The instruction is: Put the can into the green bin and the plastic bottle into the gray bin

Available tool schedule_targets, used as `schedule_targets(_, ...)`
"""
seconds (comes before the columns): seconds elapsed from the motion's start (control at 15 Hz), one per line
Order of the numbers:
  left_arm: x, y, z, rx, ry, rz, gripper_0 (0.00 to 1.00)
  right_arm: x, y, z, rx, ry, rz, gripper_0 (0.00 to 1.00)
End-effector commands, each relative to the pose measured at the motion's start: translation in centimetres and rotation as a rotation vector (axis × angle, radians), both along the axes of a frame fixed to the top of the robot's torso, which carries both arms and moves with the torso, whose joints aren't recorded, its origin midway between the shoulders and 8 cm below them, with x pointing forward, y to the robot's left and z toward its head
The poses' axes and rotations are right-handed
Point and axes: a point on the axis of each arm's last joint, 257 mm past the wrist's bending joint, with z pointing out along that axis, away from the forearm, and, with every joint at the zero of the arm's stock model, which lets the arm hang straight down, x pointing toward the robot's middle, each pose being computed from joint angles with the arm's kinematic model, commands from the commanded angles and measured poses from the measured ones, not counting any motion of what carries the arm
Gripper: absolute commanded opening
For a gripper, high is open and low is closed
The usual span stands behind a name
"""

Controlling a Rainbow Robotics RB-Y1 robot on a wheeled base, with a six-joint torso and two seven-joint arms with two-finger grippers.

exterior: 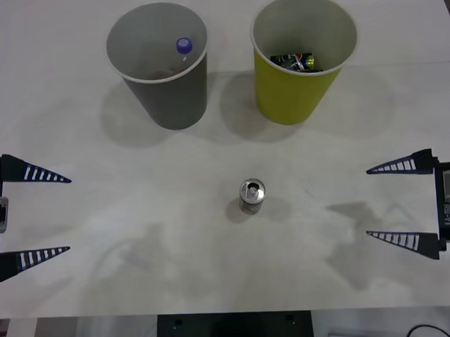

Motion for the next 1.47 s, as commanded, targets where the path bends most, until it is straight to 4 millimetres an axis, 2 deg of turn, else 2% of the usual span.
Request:
schedule_targets(0.07, 0.0, 0.0, 0.0, 0.000, 0.000, 0.000, 1.00, 0.3, 1.3, -1.1, 0.051, 0.016, -0.003, 1.00)
schedule_targets(0.53, 0.0, 0.0, 0.0, 0.000, 0.000, 0.000, 1.00, 1.4, 4.8, -4.0, 0.166, 0.059, 0.000, 1.00)
schedule_targets(1.0, 0.0, 0.0, 0.0, 0.000, 0.000, 0.000, 1.00, 3.9, 7.5, -6.5, 0.254, 0.056, 0.030, 1.00)
schedule_targets(1.2, 0.0, 0.0, 0.0, 0.000, 0.000, 0.000, 1.00, 4.6, 9.6, -7.4, 0.280, 0.056, 0.034, 1.00)
schedule_targets(1.47, 0.0, 0.0, 0.0, 0.000, 0.000, 0.000, 1.00, 5.7, 13.4, -8.0, 0.322, 0.048, 0.038, 1.00)
